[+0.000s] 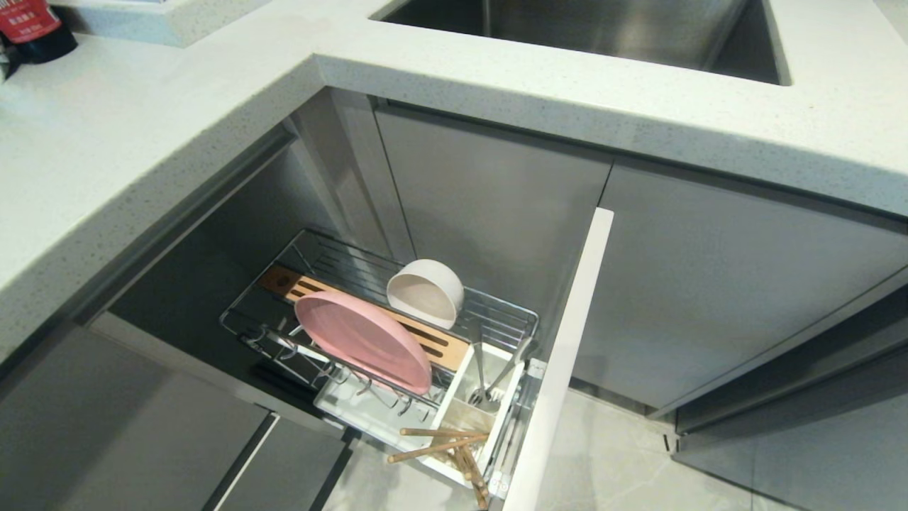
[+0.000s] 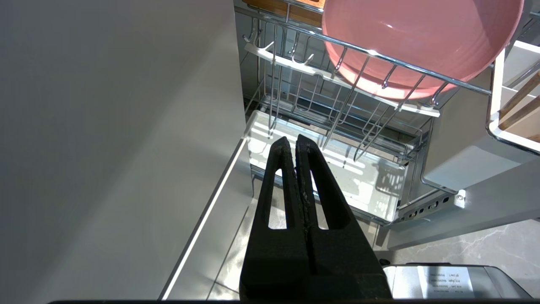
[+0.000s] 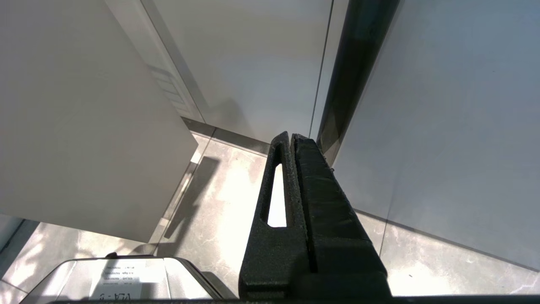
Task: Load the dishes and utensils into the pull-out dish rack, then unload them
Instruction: Take the plate out of the cupboard
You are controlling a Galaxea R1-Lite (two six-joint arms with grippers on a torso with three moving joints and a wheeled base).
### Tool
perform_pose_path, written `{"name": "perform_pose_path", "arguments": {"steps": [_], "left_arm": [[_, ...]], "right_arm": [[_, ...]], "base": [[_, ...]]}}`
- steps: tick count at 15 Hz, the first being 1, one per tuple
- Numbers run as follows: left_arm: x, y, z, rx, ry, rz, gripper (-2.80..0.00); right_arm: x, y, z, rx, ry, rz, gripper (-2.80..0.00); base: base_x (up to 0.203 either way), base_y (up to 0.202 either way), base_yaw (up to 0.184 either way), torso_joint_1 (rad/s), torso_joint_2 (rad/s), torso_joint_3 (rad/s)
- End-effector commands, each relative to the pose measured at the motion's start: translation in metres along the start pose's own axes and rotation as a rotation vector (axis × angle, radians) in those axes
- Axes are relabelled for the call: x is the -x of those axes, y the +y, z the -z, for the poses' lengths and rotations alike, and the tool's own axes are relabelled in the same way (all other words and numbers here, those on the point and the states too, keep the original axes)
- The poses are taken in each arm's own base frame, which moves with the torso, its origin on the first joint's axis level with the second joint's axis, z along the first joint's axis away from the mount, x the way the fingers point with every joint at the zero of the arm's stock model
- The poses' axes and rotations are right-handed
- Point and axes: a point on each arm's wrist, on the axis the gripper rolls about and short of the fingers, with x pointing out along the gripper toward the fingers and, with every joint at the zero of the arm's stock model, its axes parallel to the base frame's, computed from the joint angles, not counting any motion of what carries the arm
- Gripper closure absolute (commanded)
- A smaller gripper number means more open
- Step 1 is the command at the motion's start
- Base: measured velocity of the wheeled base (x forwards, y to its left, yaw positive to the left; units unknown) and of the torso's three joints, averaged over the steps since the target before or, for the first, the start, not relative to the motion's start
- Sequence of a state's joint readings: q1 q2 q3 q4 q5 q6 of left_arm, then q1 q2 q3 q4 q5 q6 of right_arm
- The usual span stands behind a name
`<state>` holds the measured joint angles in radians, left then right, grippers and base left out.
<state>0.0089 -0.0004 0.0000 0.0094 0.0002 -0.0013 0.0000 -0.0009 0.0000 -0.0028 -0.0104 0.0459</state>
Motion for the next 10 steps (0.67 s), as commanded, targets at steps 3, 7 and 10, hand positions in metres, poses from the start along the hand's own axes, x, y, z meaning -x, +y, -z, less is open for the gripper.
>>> {"name": "perform_pose_path", "arguments": {"steps": [3, 7, 10], "left_arm": [[-0.0001, 0.0000, -0.0001, 0.001, 0.002, 0.000, 0.00], [-0.0001, 0.0000, -0.0001, 0.000, 0.002, 0.000, 0.00], [-0.0001, 0.0000, -0.0001, 0.000, 0.002, 0.000, 0.00]], "right_arm": [[-0.0001, 0.0000, 0.0000, 0.000, 0.001, -0.001, 0.00], [-0.0001, 0.0000, -0.0001, 0.000, 0.001, 0.000, 0.00], [-0.0001, 0.0000, -0.0001, 0.000, 0.001, 0.000, 0.00]], "base": [[0.000, 0.000, 0.000, 0.000, 0.00, 0.000], [0.000, 0.000, 0.000, 0.000, 0.00, 0.000], [0.000, 0.000, 0.000, 0.000, 0.00, 0.000]]}}
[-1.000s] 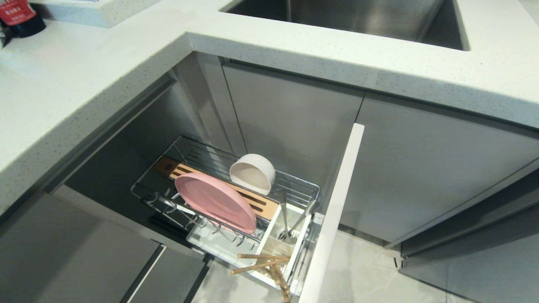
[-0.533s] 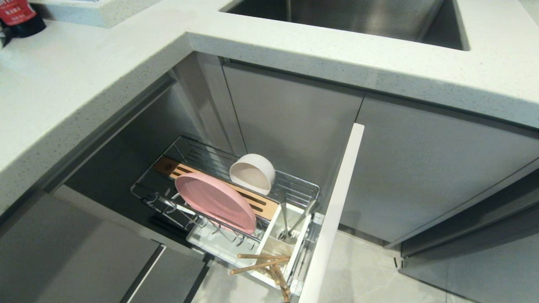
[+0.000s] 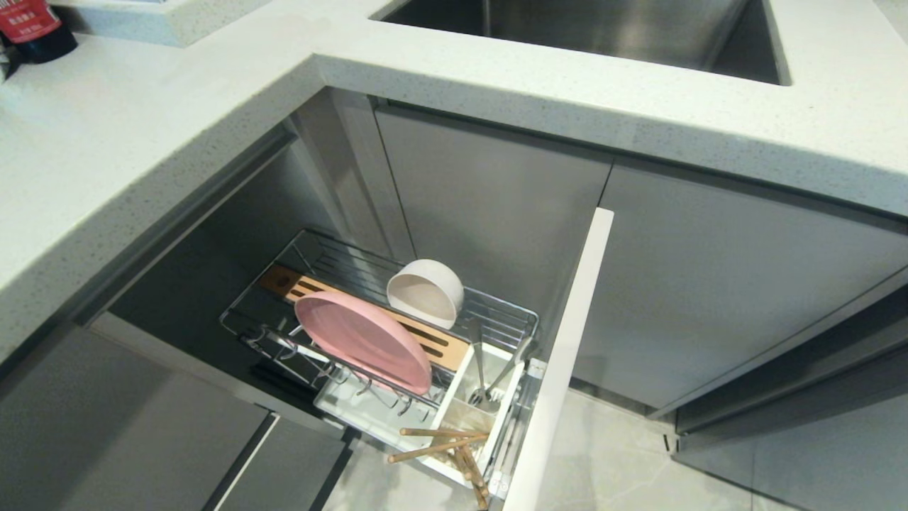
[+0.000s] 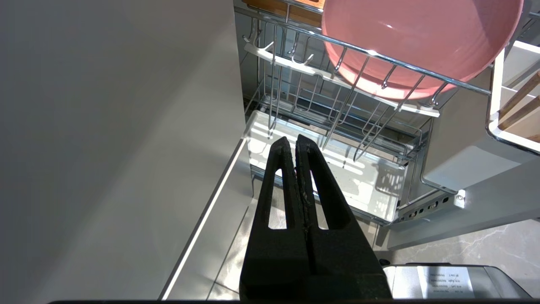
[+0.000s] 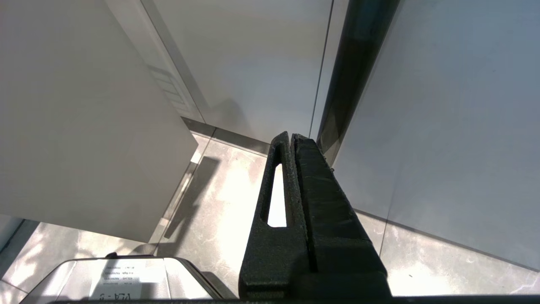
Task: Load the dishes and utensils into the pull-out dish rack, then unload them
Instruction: Take the plate out of the cupboard
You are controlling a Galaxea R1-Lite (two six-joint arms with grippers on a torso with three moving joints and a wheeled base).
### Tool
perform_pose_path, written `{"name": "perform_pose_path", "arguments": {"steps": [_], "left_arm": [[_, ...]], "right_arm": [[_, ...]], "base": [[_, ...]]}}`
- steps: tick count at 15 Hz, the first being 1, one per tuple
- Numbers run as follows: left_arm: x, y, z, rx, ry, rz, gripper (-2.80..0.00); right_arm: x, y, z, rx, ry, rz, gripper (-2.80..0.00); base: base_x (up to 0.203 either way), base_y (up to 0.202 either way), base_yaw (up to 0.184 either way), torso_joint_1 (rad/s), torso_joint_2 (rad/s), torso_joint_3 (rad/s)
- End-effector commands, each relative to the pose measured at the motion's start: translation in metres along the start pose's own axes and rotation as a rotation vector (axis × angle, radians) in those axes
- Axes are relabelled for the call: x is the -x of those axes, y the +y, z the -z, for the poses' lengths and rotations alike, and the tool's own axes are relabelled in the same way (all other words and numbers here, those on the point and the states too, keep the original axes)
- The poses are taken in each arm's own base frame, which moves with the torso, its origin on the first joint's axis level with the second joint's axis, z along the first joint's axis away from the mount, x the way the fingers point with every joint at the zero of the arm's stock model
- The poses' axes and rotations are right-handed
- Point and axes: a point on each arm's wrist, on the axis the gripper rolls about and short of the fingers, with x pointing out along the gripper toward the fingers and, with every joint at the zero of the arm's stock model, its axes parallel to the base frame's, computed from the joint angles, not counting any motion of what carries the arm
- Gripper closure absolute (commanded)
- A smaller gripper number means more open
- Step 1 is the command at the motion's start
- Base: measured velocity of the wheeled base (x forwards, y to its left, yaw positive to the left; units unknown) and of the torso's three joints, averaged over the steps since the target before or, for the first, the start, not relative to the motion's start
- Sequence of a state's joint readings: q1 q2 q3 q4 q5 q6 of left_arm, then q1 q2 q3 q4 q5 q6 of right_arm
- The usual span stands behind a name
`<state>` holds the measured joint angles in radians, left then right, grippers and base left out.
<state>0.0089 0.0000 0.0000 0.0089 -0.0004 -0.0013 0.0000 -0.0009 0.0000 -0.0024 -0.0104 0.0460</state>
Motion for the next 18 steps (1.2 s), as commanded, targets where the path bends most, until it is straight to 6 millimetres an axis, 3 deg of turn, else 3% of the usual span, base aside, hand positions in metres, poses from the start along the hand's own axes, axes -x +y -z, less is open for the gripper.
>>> {"name": "perform_pose_path", "arguments": {"steps": [1, 12, 14, 18], "left_arm": [[0.000, 0.000, 0.000, 0.002, 0.002, -0.001, 0.00], [0.000, 0.000, 0.000, -0.003, -0.002, -0.001, 0.00], [0.008, 0.000, -0.024, -0.041, -0.085, -0.011, 0.00], [0.067, 0.000, -0.117, -0.094, -0.275, -0.029, 0.00]], "right_arm": [[0.000, 0.000, 0.000, 0.000, 0.000, -0.001, 0.00], [0.000, 0.000, 0.000, 0.000, 0.000, -0.001, 0.00], [0.000, 0.000, 0.000, 0.000, 0.000, 0.000, 0.00], [0.000, 0.000, 0.000, 0.000, 0.000, -0.001, 0.00]], "base": [[0.000, 0.000, 0.000, 0.000, 0.00, 0.000], [0.000, 0.000, 0.000, 0.000, 0.00, 0.000], [0.000, 0.000, 0.000, 0.000, 0.00, 0.000], [0.000, 0.000, 0.000, 0.000, 0.00, 0.000]]}}
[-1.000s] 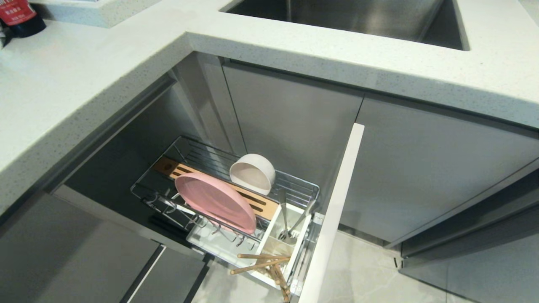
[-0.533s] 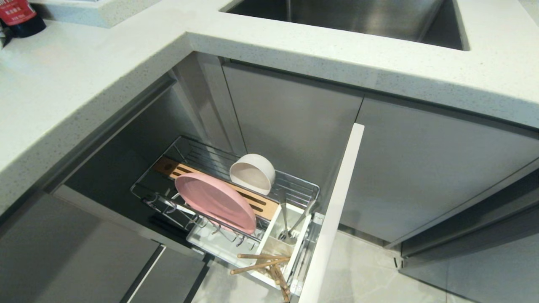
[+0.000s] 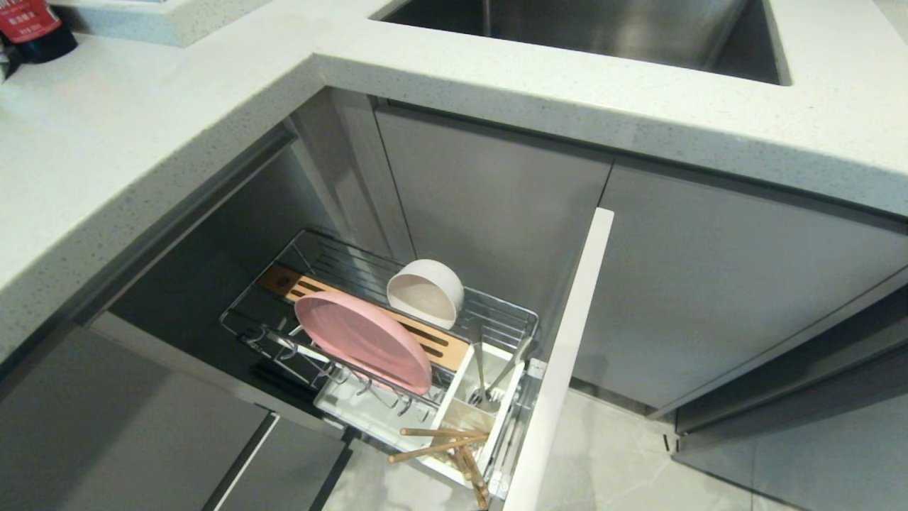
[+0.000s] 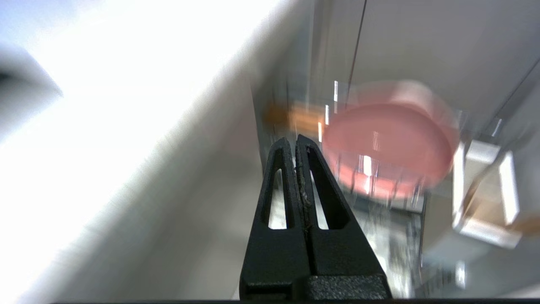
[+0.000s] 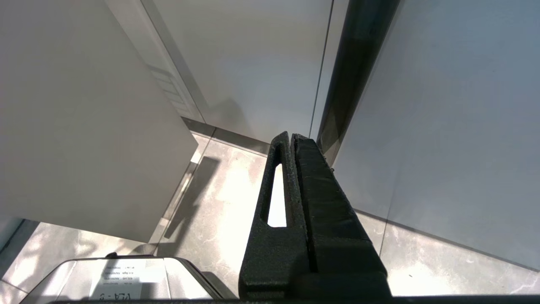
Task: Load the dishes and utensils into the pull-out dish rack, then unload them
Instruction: Take the plate out of the cupboard
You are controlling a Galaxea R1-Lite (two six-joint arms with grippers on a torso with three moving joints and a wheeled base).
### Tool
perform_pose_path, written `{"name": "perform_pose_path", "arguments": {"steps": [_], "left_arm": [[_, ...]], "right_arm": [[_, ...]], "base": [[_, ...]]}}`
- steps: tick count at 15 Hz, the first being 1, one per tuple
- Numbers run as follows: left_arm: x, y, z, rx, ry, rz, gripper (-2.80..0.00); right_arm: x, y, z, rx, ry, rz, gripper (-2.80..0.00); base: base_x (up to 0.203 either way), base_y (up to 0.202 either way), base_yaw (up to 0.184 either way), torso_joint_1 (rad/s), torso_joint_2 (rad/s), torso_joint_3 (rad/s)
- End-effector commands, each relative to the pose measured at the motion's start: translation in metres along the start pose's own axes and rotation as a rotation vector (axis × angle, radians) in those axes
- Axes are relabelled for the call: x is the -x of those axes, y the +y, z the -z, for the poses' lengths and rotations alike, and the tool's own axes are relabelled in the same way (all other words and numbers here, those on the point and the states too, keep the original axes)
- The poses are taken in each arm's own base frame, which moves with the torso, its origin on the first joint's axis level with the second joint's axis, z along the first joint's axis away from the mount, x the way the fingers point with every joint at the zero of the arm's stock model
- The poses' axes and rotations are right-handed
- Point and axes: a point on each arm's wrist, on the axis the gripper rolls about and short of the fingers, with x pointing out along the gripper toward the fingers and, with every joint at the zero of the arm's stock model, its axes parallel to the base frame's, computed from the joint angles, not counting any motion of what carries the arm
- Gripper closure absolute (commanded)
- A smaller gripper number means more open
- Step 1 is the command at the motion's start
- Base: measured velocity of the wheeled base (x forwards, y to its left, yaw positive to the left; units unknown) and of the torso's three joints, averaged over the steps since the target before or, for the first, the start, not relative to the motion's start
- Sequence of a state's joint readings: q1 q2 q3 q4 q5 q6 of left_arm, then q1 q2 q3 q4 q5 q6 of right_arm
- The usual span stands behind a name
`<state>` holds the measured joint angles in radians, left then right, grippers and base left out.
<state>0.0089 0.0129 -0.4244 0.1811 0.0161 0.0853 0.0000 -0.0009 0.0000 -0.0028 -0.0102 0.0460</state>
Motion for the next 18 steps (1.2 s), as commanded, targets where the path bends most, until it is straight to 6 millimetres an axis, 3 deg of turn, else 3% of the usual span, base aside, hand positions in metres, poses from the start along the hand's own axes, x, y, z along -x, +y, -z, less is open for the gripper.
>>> {"name": "perform_pose_path", "arguments": {"steps": [1, 3, 6, 8, 12, 18], "left_arm": [[0.023, 0.005, -0.057, -0.037, -0.056, -0.002, 0.00], [0.021, 0.008, -0.110, -0.075, -0.072, 0.002, 0.00], [-0.034, 0.010, -0.188, -0.055, -0.113, -0.034, 0.00], [-0.072, 0.012, -0.226, 0.034, -0.183, -0.080, 0.00], [-0.141, 0.019, -0.236, 0.441, -0.152, -0.053, 0.00], [-0.184, 0.002, -0.221, 0.653, 0.012, 0.153, 0.00]], "right_arm": [[0.000, 0.000, 0.000, 0.000, 0.001, -0.001, 0.00], [0.000, 0.000, 0.000, 0.000, 0.001, 0.001, 0.00], [0.000, 0.000, 0.000, 0.000, 0.001, -0.001, 0.00], [0.000, 0.000, 0.000, 0.000, 0.001, 0.000, 0.00], [0.000, 0.000, 0.000, 0.000, 0.001, -0.001, 0.00], [0.000, 0.000, 0.000, 0.000, 0.001, 0.001, 0.00]], "base": [[0.000, 0.000, 0.000, 0.000, 0.00, 0.000], [0.000, 0.000, 0.000, 0.000, 0.00, 0.000], [0.000, 0.000, 0.000, 0.000, 0.00, 0.000], [0.000, 0.000, 0.000, 0.000, 0.00, 0.000], [0.000, 0.000, 0.000, 0.000, 0.00, 0.000], [0.000, 0.000, 0.000, 0.000, 0.00, 0.000]]}}
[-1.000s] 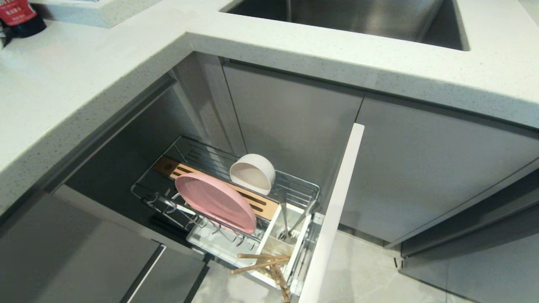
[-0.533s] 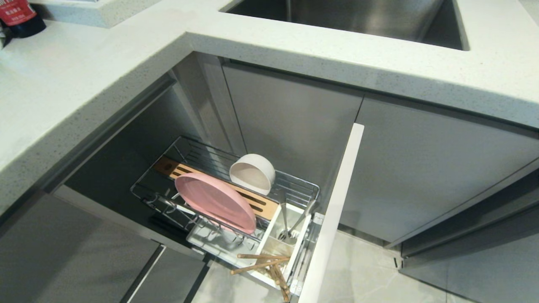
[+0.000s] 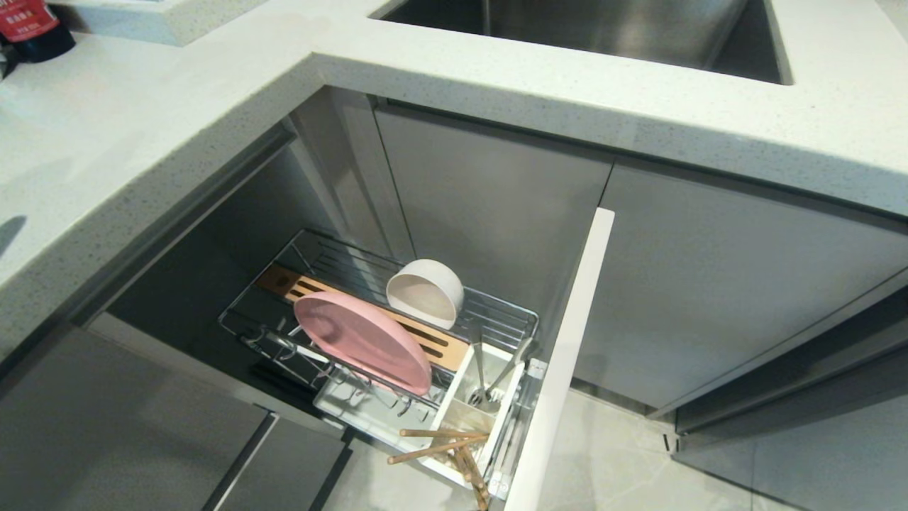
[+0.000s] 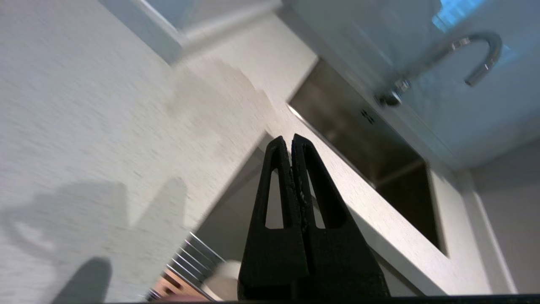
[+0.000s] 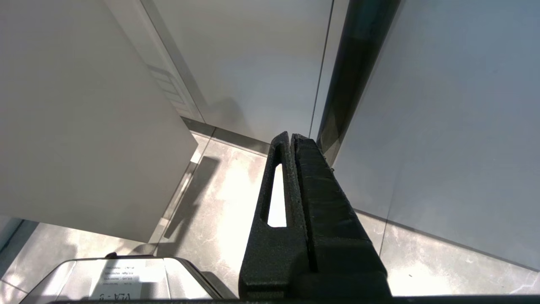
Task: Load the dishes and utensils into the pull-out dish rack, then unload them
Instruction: Take the plate out of the cupboard
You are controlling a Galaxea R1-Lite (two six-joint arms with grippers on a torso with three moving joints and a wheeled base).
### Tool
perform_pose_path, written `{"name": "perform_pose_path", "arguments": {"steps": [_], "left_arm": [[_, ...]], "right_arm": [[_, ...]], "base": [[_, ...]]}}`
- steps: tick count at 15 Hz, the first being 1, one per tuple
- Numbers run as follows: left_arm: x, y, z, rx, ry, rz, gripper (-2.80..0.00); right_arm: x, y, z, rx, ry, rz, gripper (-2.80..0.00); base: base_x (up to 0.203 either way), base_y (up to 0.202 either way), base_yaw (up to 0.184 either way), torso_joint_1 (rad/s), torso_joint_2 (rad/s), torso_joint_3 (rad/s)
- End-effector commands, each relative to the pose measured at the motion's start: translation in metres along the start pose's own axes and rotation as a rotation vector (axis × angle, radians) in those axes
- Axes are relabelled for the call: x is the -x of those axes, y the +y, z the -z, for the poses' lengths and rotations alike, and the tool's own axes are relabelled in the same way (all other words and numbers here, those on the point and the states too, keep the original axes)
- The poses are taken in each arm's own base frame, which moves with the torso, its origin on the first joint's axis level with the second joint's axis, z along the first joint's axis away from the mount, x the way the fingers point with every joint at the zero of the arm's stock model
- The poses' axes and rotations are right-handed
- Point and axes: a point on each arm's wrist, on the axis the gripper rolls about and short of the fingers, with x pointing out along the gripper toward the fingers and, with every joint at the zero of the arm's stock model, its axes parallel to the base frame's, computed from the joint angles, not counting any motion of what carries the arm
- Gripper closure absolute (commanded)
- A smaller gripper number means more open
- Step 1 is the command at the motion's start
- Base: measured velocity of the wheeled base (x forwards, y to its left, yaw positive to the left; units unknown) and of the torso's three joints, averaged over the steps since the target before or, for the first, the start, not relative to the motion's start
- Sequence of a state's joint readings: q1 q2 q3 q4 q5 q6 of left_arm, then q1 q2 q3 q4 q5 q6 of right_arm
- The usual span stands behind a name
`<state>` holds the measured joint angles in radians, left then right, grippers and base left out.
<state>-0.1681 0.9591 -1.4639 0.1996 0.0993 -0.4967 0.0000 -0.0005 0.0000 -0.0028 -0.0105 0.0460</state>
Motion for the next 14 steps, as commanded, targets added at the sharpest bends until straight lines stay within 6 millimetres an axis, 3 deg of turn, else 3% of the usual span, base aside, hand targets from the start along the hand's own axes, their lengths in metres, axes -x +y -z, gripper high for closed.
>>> {"name": "perform_pose_path", "arguments": {"steps": [1, 6, 14], "left_arm": [[-0.019, -0.004, 0.018, 0.046, 0.114, 0.052, 0.00], [-0.035, -0.026, 0.067, 0.075, 0.339, 0.092, 0.00], [-0.046, -0.074, 0.159, 0.010, 0.545, -0.047, 0.00]], "right_arm": [[0.000, 0.000, 0.000, 0.000, 0.000, -0.001, 0.00], [0.000, 0.000, 0.000, 0.000, 0.000, 0.000, 0.00], [0.000, 0.000, 0.000, 0.000, 0.000, 0.000, 0.00]], "base": [[0.000, 0.000, 0.000, 0.000, 0.00, 0.000], [0.000, 0.000, 0.000, 0.000, 0.00, 0.000], [0.000, 0.000, 0.000, 0.000, 0.00, 0.000]]}}
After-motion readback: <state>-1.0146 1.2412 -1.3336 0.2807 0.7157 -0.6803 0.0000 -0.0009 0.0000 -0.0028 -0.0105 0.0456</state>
